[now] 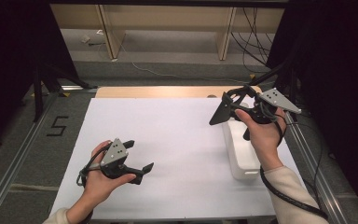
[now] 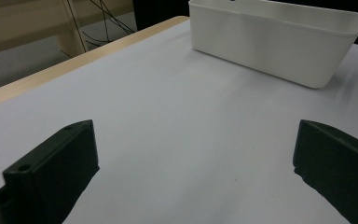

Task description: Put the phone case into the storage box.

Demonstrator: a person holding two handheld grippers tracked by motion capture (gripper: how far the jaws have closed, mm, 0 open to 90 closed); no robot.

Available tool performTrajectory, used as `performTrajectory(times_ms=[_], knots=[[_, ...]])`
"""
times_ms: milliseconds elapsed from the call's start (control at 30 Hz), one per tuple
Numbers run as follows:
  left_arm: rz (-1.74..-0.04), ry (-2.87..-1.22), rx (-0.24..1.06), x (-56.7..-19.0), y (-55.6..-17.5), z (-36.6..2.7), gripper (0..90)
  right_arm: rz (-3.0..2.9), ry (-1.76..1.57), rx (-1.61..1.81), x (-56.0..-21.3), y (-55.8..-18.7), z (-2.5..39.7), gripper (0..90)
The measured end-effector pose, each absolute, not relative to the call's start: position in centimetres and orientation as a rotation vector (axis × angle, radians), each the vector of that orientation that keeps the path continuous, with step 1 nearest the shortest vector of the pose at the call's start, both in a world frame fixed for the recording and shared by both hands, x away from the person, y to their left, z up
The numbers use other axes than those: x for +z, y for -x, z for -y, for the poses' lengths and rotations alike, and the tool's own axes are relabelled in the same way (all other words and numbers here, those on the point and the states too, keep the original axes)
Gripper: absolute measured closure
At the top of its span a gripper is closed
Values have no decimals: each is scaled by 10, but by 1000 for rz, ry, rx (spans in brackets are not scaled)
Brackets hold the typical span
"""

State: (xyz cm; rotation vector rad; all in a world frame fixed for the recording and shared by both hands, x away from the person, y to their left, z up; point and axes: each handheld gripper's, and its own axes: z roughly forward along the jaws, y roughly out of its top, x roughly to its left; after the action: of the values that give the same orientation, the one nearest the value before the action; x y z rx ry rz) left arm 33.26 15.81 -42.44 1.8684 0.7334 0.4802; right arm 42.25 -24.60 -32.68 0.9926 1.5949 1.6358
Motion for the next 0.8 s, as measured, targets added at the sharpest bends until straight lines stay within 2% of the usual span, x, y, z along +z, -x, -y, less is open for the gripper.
performTrajectory(times_ms=[800], knots=[[-739,-1864,477,-425,-333,-158,0,-1561,-1015,1605,-326,-426,258,158]])
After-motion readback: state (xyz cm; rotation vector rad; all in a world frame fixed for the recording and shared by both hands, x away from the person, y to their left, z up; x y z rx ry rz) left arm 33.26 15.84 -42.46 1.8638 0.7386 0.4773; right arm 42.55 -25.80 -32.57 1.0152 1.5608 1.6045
